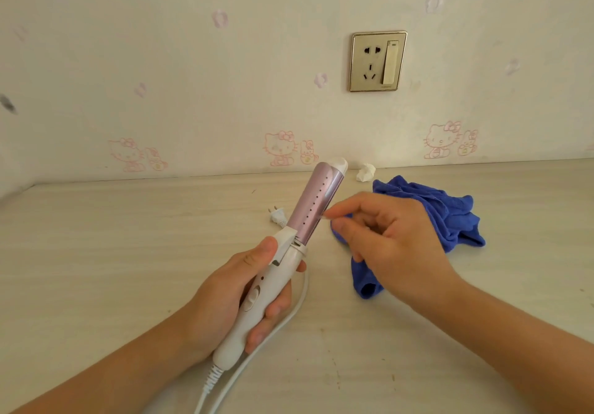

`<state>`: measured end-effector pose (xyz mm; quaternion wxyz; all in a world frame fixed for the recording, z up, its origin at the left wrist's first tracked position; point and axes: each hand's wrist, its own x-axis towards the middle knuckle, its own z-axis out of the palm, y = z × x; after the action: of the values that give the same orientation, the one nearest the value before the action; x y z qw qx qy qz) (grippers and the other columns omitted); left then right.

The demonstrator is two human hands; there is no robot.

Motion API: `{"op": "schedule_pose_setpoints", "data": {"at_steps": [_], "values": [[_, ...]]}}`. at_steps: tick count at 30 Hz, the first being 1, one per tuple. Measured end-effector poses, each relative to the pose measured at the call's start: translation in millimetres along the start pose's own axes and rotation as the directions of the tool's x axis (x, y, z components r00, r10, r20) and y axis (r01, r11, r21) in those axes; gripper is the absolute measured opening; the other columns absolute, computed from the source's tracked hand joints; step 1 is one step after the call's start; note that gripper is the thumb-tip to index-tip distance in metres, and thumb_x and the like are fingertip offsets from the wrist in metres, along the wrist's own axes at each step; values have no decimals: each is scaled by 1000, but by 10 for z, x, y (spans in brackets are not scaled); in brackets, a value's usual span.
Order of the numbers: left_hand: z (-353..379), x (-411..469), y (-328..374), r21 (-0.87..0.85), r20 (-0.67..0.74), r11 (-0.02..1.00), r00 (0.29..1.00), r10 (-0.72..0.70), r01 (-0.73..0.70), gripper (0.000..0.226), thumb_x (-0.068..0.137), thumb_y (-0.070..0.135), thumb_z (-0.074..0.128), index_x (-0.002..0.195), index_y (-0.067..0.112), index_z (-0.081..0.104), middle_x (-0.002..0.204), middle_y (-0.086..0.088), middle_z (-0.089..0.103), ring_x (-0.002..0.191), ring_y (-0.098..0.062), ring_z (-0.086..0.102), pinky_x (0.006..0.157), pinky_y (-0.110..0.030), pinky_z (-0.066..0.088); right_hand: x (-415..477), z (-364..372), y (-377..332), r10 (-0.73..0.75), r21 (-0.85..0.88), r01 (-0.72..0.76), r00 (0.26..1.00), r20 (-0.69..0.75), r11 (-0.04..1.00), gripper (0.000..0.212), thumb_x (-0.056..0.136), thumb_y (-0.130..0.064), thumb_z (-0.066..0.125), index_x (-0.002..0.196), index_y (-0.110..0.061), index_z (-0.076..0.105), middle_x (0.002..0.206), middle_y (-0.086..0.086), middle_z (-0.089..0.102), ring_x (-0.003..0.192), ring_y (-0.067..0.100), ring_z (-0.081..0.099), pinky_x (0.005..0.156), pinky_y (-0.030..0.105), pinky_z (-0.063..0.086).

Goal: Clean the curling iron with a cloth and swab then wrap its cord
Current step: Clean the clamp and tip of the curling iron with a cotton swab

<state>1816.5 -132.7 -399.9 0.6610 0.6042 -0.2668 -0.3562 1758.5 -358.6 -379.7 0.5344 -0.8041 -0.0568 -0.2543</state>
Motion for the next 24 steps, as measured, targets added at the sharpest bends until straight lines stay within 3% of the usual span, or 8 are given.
{"op": "schedule_pose_setpoints", "data": {"at_steps": [4, 8, 11, 14, 18, 20, 24], "values": [[12, 1, 17, 3, 24, 1000, 1000, -14, 13, 66, 95, 63, 39, 111, 6, 65, 63, -10, 50, 33, -14, 43, 39, -21, 42, 91, -91, 26, 15, 10, -14, 993, -118, 1000, 24, 96, -1, 65, 98, -21, 78, 52, 16, 52, 46, 15, 44, 48, 19, 42], [1, -26, 17, -35, 26, 999, 1000, 4, -3, 65, 96, 61, 37, 111, 3, 63, 63, -11, 48, 33, -15, 44, 38, -22, 40, -67, 76, 34, -38, 4, 38, 998, 52, 999, 24, 95, -4, 68, 107, -21, 79, 50, 3, 54, 45, 9, 47, 49, 21, 43], [-12, -26, 15, -83, 37, 997, 999, 6, -3, 64, 97, 58, 36, 111, 2, 63, 64, -13, 47, 32, -15, 44, 38, -21, 42, -114, 126, 16, -82, -60, 89, 990, 115, 994, 21, 95, -8, 68, 108, -20, 79, 50, 0, 53, 45, 19, 48, 48, 28, 44], [-26, -10, 10, -84, 60, 996, 998, -9, 14, 66, 98, 59, 34, 112, 2, 62, 64, -12, 47, 32, -14, 45, 38, -21, 43, -8, 3, 10, -82, -82, 83, 997, 14, 993, 24, 97, -5, 66, 105, -24, 79, 53, 8, 56, 47, 24, 51, 47, 26, 45], [-58, -5, 2, -107, 111, 993, 993, -41, 53, 69, 99, 62, 31, 116, 2, 62, 64, -11, 47, 34, -15, 47, 39, -22, 44, 107, -126, 32, -30, 3, 30, 989, -148, 1000, 31, 98, -3, 62, 104, -30, 78, 57, 22, 51, 48, 25, 43, 47, 26, 42], [-83, -13, -1, -155, 123, 986, 992, -41, 60, 69, 100, 61, 32, 116, 0, 61, 63, -12, 45, 33, -16, 48, 39, -22, 44, 18, -25, 23, -64, 2, 64, 996, -61, 998, 30, 98, -3, 64, 108, -27, 78, 55, 18, 52, 47, 20, 46, 47, 25, 44], [-125, -14, -6, -204, 138, 977, 990, -31, 59, 69, 101, 59, 31, 117, -2, 60, 64, -13, 44, 33, -17, 48, 39, -21, 45, -101, 129, 9, -120, -72, 126, 989, 89, 989, 27, 96, -12, 63, 115, -24, 78, 53, 9, 55, 47, 29, 51, 49, 41, 48]]}}
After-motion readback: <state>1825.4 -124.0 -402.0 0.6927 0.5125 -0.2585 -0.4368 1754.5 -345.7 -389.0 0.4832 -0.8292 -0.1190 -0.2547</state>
